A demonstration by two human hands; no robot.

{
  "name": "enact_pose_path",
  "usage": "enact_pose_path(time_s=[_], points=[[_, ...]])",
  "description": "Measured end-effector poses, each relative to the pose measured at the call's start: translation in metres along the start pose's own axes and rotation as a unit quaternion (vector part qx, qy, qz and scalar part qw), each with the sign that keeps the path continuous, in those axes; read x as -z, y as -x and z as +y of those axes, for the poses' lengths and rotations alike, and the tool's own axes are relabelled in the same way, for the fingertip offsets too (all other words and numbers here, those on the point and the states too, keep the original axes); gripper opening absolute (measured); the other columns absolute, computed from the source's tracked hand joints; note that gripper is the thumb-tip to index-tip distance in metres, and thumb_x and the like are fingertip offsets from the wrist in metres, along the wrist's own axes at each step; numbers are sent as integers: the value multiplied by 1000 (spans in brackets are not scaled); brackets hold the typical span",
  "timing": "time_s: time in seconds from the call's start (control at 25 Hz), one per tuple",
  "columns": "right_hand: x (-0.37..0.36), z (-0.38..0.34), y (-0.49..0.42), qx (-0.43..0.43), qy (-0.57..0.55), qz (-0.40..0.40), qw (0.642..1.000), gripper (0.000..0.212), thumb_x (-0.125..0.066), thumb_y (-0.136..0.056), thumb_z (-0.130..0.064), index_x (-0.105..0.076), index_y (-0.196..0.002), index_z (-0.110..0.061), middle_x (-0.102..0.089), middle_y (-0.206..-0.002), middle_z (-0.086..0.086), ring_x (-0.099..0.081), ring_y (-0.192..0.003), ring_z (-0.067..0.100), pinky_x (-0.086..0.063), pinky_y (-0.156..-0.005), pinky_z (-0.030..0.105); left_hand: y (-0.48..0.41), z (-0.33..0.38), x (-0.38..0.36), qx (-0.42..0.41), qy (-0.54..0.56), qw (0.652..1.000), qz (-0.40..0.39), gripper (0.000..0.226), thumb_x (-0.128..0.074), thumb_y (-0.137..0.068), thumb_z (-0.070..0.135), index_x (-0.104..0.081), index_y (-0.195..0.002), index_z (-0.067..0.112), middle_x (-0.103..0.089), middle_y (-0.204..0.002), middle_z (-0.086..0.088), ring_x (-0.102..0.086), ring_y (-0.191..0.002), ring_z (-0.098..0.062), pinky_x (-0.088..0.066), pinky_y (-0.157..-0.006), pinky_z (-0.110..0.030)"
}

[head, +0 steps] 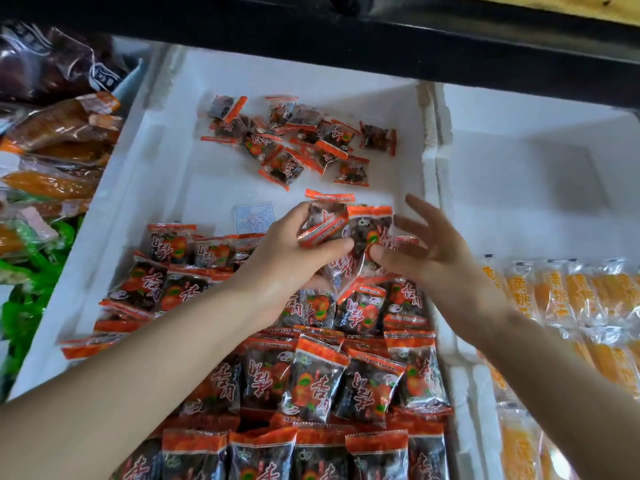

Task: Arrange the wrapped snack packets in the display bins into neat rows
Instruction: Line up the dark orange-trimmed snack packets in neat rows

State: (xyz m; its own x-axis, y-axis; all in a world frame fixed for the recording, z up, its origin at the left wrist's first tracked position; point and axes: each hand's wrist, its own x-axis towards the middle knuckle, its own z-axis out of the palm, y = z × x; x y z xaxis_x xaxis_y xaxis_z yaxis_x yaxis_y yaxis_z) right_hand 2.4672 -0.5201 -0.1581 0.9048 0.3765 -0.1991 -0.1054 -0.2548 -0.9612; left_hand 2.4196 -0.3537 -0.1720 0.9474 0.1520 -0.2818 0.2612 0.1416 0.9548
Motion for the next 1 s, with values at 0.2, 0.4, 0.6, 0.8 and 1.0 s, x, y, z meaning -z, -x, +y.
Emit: enact_pose_path(time_s=[0.2,0.4,0.6,0.8,1.0], points=[[10,2,9,-77,-36,-60,995,42,-71,-68,-23,-63,-108,-16,-63,-93,12,-68,-81,14,-53,-66,18,15,-4,14,-60,-165,984,29,34,-73,-80,22,-55,-108,29,-67,-94,13,-65,-78,3,-52,-67,-19],[3,21,1,-61,176,-4,983,17,-70,-81,-12,-60,-95,-12,-69,-85,-3,-67,-69,13,-57,-68,27,16,0,33,-93,-218,969,72,34,-73,-80,24,-54,-108,28,-67,-94,14,-63,-82,6,-49,-74,-11],[-9,34,-2,1,338,-33,940,24,-66,-86,-17,-50,-104,-21,-64,-93,0,-62,-82,18,-49,-75,32,16,2,37,-91,-229,967,69,37,-72,-80,26,-54,-112,27,-67,-96,13,-63,-83,4,-52,-79,-25],[-7,40,-6,-16,282,-41,958,22,-63,-86,-9,-49,-95,-24,-58,-83,-7,-59,-77,14,-46,-69,20,17,0,38,-79,-222,970,66,38,-72,-81,26,-53,-114,26,-66,-96,14,-63,-84,6,-52,-80,-23],[-9,43,-1,42,372,-2,927,29,-62,-87,-8,-51,-109,-23,-50,-107,-9,-54,-94,9,-44,-85,18,21,-4,35,-64,-188,979,55,34,-72,-81,24,-55,-110,30,-67,-95,14,-66,-84,2,-56,-83,-33]])
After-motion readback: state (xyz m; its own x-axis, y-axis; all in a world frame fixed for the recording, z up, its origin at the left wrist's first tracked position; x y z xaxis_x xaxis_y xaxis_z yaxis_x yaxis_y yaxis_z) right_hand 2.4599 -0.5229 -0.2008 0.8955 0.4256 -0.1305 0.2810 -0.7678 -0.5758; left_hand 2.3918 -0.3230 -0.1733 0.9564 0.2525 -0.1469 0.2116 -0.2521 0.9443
